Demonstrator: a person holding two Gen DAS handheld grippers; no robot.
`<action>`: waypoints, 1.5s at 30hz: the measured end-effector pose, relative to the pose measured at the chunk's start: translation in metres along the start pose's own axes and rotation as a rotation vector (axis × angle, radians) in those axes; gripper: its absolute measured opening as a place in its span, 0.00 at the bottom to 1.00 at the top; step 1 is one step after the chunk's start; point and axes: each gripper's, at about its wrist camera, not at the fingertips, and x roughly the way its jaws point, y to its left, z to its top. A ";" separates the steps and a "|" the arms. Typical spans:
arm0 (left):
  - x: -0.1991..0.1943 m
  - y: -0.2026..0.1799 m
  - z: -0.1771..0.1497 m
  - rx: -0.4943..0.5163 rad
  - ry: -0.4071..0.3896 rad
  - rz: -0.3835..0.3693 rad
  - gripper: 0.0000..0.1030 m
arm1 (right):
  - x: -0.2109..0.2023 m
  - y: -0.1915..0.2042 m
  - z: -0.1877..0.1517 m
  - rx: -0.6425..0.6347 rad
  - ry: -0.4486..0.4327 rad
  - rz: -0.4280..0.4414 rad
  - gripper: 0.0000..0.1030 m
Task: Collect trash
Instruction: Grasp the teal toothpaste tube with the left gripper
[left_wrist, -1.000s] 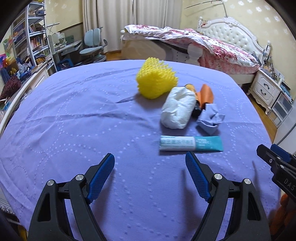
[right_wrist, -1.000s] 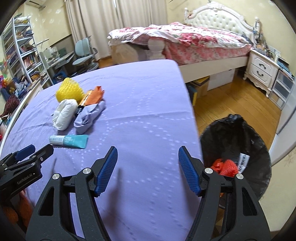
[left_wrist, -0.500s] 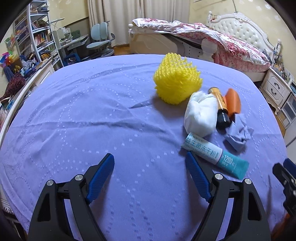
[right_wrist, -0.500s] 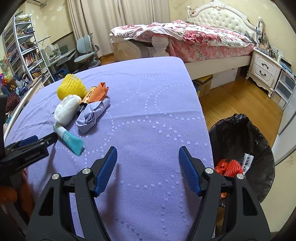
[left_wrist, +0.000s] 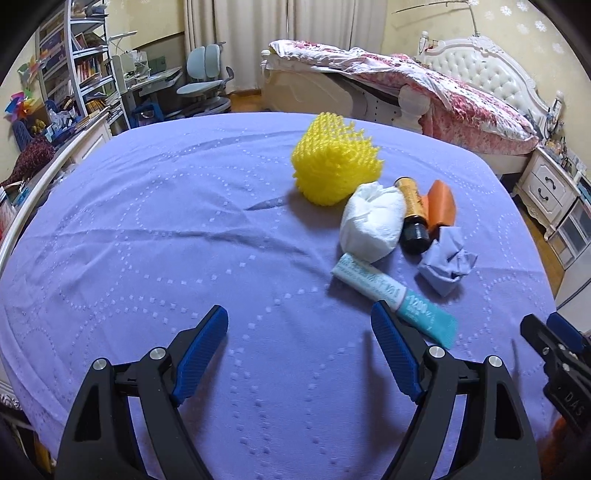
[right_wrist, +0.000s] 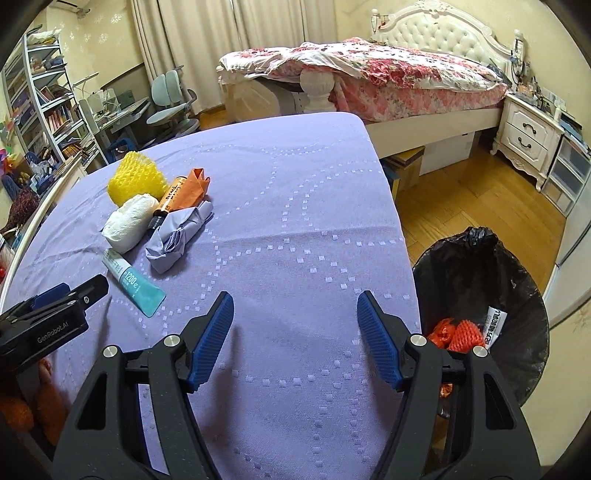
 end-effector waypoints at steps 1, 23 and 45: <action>-0.001 -0.003 0.002 0.001 -0.007 -0.003 0.77 | 0.000 0.000 0.000 0.000 0.000 0.001 0.66; 0.011 -0.003 -0.001 0.046 0.038 -0.004 0.78 | 0.002 -0.001 0.000 -0.010 -0.008 -0.001 0.71; -0.021 -0.008 -0.020 0.122 -0.026 -0.101 0.79 | -0.009 -0.010 -0.009 0.023 -0.014 -0.023 0.72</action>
